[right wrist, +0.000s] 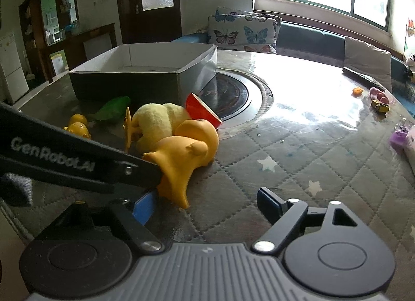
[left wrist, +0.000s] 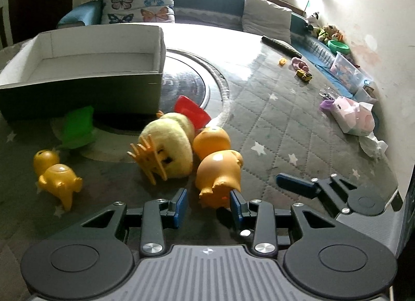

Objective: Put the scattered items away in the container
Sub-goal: 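Close the left gripper around the orange rubber duck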

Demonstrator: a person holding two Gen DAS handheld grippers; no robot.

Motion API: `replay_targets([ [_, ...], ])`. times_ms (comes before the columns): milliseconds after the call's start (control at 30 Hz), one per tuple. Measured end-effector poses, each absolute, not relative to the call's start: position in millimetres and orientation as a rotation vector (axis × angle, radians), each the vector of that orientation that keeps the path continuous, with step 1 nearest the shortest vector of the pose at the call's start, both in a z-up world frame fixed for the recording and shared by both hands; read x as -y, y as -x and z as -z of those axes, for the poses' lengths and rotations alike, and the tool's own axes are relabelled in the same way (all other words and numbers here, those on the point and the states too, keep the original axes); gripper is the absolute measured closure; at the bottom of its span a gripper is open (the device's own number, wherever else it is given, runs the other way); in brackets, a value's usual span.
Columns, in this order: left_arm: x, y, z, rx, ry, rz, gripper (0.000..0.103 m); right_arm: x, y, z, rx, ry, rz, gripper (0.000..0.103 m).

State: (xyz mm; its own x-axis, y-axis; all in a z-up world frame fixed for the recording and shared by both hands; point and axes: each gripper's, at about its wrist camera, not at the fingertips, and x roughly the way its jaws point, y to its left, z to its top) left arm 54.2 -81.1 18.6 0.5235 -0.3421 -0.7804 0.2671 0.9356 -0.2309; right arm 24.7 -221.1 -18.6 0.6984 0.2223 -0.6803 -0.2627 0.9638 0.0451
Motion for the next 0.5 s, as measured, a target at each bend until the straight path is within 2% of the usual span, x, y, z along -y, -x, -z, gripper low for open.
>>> replay_targets([
  [500,89,-66,-30,-0.949,0.079,0.377,0.064,221,-37,14,-0.72,0.002,-0.377,0.026],
])
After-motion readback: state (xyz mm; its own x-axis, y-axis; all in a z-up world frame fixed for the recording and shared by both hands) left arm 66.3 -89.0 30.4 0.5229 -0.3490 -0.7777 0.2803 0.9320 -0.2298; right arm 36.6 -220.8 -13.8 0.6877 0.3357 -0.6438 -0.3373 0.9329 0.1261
